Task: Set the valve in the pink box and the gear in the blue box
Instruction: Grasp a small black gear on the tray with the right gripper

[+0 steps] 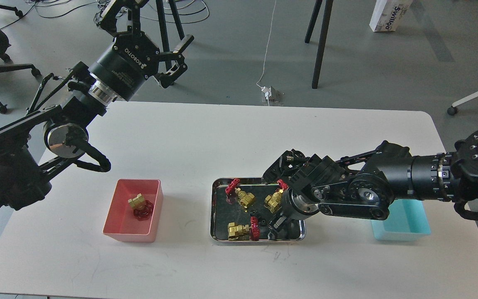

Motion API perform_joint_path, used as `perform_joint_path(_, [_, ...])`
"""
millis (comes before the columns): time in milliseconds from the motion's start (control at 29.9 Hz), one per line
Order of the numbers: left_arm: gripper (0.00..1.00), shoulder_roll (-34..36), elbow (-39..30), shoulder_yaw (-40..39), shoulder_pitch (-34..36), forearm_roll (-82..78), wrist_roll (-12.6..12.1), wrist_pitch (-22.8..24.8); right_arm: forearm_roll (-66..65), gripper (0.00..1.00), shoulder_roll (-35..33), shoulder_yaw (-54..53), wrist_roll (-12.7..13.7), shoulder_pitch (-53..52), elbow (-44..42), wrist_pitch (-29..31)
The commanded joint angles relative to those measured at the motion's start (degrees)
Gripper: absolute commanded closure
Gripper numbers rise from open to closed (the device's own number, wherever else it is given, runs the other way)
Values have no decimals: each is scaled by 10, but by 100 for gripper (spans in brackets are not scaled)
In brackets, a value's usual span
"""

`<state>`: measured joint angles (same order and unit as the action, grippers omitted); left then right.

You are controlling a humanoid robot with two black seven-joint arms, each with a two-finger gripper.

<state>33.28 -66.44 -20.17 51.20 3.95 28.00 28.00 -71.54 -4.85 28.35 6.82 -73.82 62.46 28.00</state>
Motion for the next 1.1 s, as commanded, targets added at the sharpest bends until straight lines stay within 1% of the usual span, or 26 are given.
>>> perform_joint_path(0, [1, 0, 0, 0, 0, 0, 0, 0, -1, 51, -5, 1, 0, 3, 0, 0])
perform_joint_path(735, [1, -1, 10, 0, -9, 0, 0, 0, 2, 51, -4, -4, -1, 0, 5, 0])
perform_joint_path(902, [1, -15, 20, 0, -9, -1, 0, 0, 2, 51, -3, -4, -1, -3, 9, 0])
perform_joint_path(1069, [1, -15, 21, 0, -9, -8, 0, 0, 2, 51, -3, -3, -1, 2, 9, 0])
